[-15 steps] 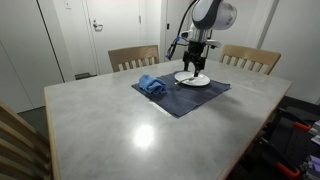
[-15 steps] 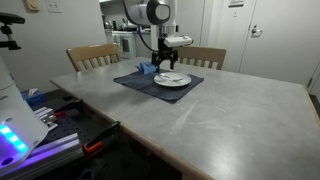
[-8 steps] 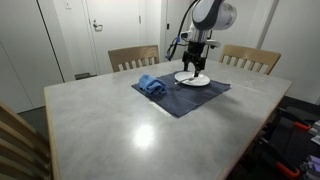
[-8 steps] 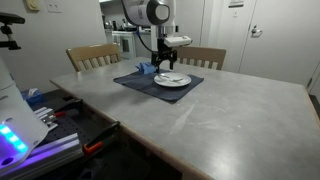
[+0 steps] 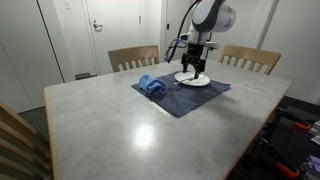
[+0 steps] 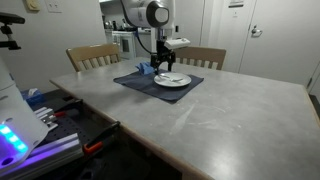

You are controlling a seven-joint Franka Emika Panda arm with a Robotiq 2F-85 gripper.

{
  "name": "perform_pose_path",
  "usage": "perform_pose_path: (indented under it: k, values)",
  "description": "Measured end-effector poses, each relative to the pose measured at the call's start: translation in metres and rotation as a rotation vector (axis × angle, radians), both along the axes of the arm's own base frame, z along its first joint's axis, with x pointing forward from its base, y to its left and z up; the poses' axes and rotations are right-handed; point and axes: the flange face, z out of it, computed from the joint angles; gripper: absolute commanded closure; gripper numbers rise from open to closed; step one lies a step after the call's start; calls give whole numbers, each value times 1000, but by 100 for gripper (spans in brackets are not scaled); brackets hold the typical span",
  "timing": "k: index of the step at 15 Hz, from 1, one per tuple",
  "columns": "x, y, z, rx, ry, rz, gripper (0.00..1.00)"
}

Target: Take the fork on the plate and put it on the table mat

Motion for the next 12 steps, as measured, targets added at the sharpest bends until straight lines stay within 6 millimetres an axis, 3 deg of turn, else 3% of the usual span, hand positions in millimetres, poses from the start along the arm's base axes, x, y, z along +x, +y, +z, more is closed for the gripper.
perform_pose_path:
  k: [5, 12]
  values:
    - [-5, -2, -22, 7, 26, 2, 0]
    - [-4, -6, -27, 7, 4, -7, 2]
